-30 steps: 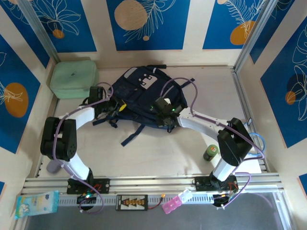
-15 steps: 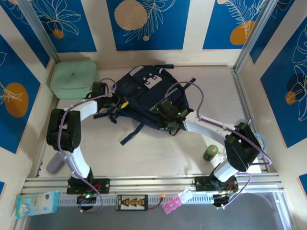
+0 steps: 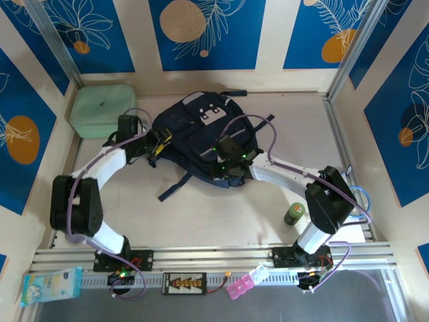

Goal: Pack books, pencil case, and school supplies into a backpack

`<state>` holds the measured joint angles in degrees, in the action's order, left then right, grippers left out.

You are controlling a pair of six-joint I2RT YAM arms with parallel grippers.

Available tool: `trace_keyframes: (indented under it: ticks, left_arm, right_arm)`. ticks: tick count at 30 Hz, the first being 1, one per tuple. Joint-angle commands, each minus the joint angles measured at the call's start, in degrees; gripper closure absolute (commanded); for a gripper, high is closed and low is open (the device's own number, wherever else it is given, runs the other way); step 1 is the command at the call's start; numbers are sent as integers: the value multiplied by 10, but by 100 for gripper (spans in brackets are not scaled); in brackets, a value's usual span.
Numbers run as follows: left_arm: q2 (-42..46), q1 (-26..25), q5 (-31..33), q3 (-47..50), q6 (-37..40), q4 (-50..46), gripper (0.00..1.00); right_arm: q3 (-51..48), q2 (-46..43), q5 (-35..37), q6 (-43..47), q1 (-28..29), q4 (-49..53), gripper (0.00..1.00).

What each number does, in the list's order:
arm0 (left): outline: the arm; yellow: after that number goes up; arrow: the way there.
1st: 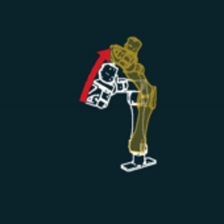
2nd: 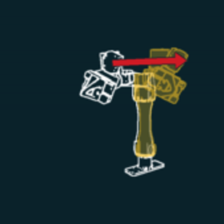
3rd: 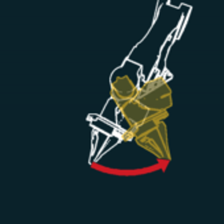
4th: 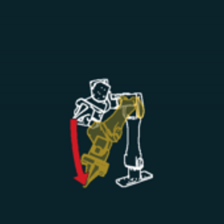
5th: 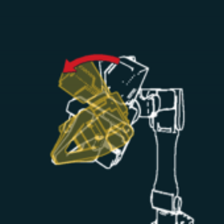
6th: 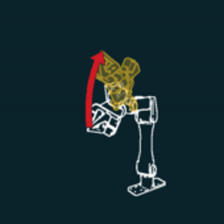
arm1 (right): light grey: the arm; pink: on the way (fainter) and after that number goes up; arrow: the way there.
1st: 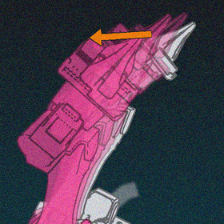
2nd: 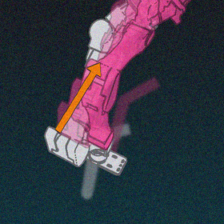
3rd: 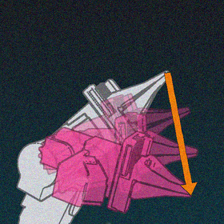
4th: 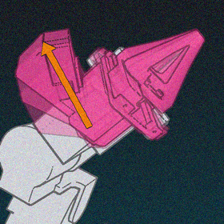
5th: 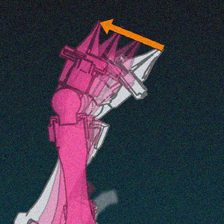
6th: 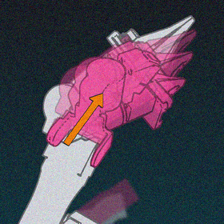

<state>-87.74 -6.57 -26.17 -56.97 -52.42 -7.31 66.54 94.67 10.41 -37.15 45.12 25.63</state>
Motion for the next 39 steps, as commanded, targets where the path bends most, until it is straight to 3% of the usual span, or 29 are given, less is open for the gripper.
trace_keyframes:
  ticks: [1,7,14,21,39]
  left_arm:
    - [57,5,24,42,-10,-31,40]
    - [122,-2,-27,147,-129,74,41]
    - [114,-30,-37,153,-171,108,42]
    - [81,-53,-17,162,-194,157,63]
    - [40,-69,1,169,-205,179,83]
  right_arm:
    - [47,26,-75,-3,14,-59,100]
    - [105,77,-115,10,32,-89,100]
    - [140,104,-133,8,41,-95,100]
    - [140,103,-145,10,43,-102,100]
    - [127,99,-132,4,45,-95,100]
